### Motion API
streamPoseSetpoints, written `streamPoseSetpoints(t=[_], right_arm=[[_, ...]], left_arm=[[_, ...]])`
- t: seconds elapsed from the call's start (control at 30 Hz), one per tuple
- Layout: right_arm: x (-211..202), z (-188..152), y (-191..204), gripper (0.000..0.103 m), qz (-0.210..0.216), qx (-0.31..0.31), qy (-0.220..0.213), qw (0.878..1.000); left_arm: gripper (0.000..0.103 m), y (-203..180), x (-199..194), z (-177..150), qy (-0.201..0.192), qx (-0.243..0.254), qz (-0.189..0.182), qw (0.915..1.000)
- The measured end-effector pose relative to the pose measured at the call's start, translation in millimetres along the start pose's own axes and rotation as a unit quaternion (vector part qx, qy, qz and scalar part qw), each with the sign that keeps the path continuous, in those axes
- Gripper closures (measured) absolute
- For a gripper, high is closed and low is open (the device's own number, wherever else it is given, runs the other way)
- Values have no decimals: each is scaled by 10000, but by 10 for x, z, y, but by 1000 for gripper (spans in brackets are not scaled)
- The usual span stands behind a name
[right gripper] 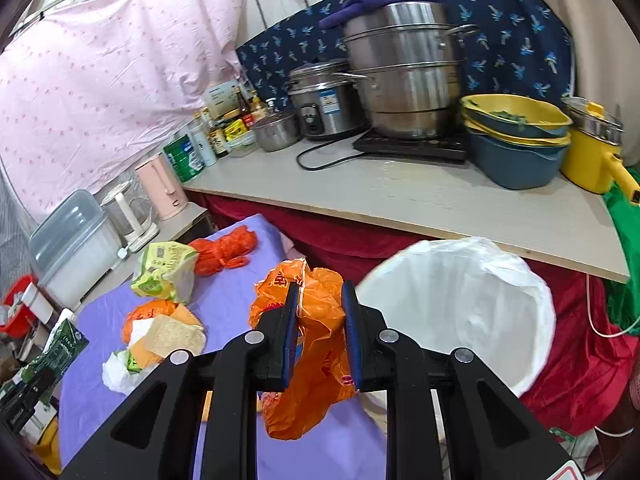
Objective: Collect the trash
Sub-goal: 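Carry the carton and orange bag with both tools over the white trash bin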
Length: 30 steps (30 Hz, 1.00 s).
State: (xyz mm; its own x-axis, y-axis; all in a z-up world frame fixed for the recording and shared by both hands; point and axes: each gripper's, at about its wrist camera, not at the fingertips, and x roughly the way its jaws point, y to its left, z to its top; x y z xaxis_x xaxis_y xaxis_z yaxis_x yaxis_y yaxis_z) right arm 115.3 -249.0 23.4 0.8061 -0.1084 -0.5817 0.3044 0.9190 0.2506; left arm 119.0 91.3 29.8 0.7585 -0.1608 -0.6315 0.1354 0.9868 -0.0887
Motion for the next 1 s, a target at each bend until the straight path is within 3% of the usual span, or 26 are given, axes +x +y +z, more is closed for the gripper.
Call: streamPoseSetpoints(t=[0.23, 0.5, 1.0], right_arm=[[-264, -75, -535, 83, -363, 221, -150, 9990], [-414, -179, -1141, 83, -635, 682, -213, 9954], [-387, -323, -1637, 83, -874, 1050, -110, 9906]], left_arm=[[56, -711, -36, -1, 47, 390, -569, 9976], [56, -1559, 78, -55, 244, 843, -1199, 9889], [56, -2559, 474, -239, 642, 1458, -1664, 9731]])
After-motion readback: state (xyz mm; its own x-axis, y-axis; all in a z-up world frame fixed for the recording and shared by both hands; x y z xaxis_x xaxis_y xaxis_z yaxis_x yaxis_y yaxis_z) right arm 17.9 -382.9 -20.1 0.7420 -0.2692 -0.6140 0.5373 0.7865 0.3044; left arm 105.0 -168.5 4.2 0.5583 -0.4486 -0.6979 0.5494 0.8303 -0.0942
